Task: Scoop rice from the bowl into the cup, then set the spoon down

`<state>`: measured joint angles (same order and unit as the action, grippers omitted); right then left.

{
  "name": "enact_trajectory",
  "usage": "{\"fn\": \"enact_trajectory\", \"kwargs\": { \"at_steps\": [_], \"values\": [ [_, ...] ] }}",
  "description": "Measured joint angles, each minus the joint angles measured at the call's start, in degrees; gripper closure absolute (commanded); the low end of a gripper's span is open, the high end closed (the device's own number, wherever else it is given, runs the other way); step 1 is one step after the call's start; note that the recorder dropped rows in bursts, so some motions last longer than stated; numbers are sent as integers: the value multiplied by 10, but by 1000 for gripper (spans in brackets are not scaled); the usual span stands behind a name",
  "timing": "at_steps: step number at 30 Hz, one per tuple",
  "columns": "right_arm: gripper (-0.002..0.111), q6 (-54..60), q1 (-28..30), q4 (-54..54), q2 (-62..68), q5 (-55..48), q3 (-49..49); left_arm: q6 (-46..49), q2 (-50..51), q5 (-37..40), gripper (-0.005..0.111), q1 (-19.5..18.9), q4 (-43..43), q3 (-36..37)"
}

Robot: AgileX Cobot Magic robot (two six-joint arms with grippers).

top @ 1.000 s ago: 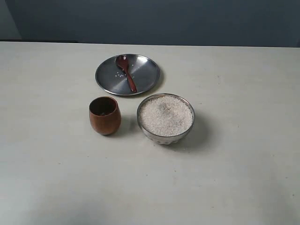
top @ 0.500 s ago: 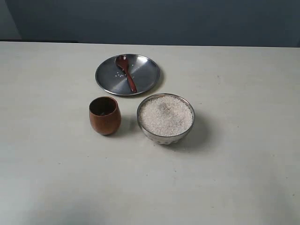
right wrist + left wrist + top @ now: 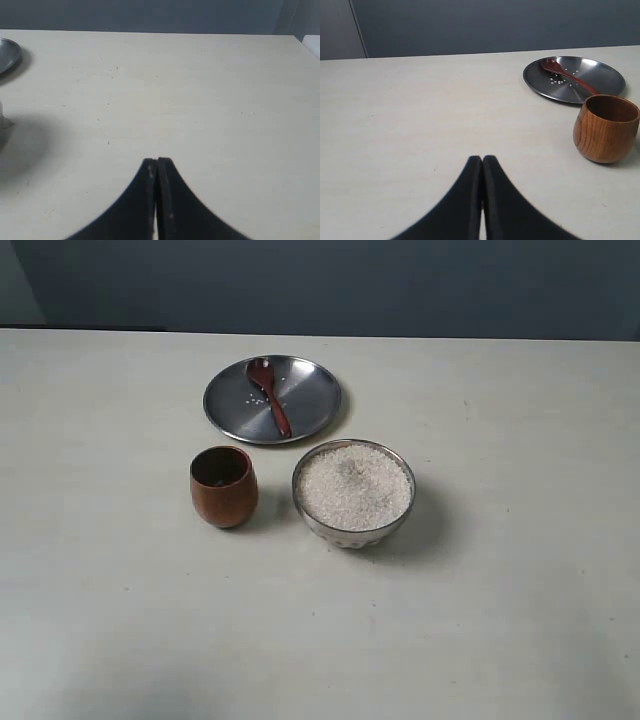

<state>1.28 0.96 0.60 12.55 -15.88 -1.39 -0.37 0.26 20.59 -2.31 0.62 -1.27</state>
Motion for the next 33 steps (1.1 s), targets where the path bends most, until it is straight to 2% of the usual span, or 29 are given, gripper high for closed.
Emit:
{"fn": "enact_trajectory", "kwargs": {
  "at_steps": [9,33],
  "values": [
    [108,0,0,0,0,0,0,39,0,0,106,0,16,0],
    [108,0,0,0,0,0,0,33,0,0,106,0,21,0]
  ]
}}
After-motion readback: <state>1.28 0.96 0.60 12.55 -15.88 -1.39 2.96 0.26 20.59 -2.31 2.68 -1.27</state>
